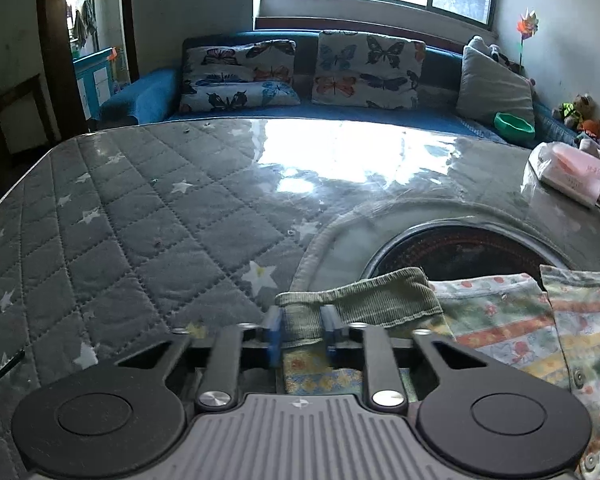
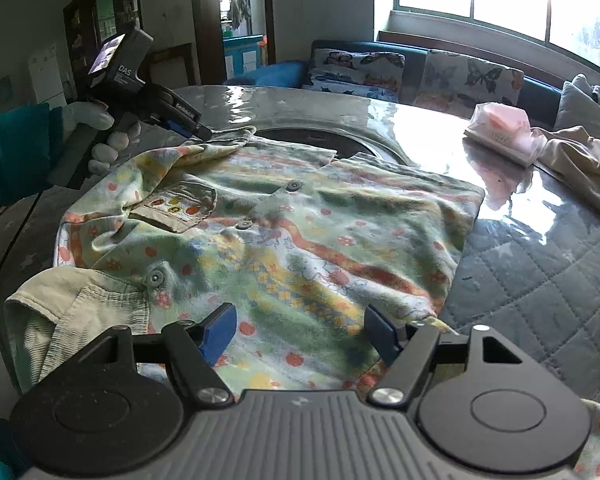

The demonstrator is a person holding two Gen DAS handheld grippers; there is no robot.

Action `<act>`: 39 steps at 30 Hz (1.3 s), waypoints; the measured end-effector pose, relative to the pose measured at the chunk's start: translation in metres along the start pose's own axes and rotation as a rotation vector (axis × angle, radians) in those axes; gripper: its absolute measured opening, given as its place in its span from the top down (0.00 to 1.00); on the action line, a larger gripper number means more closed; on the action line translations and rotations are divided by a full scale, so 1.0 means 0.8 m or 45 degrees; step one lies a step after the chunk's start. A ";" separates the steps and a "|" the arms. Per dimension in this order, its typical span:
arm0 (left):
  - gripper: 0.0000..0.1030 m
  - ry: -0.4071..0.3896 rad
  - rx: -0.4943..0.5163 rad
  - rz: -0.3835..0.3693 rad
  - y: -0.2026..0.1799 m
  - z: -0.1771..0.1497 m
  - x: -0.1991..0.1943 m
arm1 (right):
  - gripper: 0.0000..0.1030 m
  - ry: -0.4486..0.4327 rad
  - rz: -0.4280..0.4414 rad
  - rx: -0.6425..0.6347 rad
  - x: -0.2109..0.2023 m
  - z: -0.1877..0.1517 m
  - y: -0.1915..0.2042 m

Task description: Fold clothes

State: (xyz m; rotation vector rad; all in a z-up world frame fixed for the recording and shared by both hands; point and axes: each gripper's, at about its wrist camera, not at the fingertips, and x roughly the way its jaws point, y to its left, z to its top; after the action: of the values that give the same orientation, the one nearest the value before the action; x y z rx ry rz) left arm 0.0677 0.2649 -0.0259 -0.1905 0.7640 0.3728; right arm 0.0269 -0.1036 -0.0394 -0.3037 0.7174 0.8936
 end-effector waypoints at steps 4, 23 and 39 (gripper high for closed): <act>0.94 -0.031 -0.053 0.020 0.010 -0.001 -0.016 | 0.29 -0.002 -0.007 -0.001 0.000 0.000 0.000; 0.96 -0.271 -0.155 0.499 0.118 -0.084 -0.195 | 0.28 -0.034 -0.039 -0.045 -0.007 0.002 0.012; 0.96 -0.143 -0.165 0.611 0.142 -0.125 -0.164 | 0.28 0.034 0.435 -0.377 -0.014 0.013 0.127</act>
State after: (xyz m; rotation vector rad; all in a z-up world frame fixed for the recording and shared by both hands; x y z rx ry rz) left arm -0.1278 0.3051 -0.0085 -0.1049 0.6702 0.8822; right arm -0.0543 -0.0433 -0.0194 -0.4650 0.6713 1.3273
